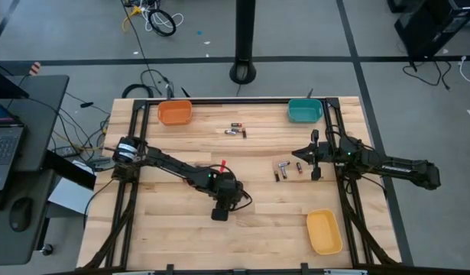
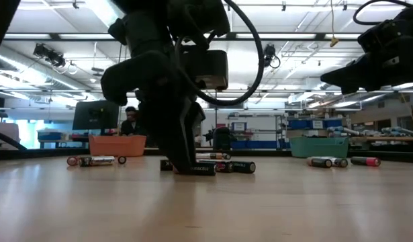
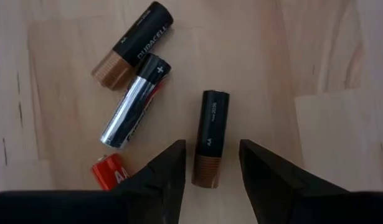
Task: Sort batteries
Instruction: Put the black-orange battery into the orange bin
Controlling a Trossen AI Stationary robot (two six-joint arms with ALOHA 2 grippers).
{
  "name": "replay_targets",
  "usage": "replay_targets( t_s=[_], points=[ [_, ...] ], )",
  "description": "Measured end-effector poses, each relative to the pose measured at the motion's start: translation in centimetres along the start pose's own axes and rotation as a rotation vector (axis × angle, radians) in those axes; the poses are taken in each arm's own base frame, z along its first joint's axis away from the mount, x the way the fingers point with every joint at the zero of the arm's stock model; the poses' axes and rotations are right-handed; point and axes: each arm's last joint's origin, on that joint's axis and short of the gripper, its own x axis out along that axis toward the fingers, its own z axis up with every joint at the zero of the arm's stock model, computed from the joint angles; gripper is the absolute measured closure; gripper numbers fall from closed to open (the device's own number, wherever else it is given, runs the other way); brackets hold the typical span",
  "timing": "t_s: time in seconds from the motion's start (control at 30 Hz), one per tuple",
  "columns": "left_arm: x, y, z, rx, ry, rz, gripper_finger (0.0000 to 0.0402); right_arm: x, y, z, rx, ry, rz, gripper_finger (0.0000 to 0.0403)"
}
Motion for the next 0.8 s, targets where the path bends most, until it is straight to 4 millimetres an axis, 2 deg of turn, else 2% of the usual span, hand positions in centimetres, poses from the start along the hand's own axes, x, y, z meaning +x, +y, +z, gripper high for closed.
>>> replay_targets(
  t_s=[0.2,0.43,0.63,0.8],
  points=[
    [0.1,0.1,0.0,-0.002,-0.001,0.022,0.0262,0.0,0.0,0.0,0.000,0.001,0.000,0.0373],
    [0.2,0.1,0.0,0.023,0.000,0.040,0.0356,0.0,0.0,0.0,0.000,0.001,0.000,0.0373],
    [-0.3,0.0,0.6,0.007,0.014,0.043,0.0357,0.0,0.0,0.0,0.000,0.001,0.000,0.0373],
    [-2.6,-0.6,2.8,0.000,0.030,0.062,0.0357,0.0,0.0,0.0,0.000,0.001,0.000,0.0373]
  ],
)
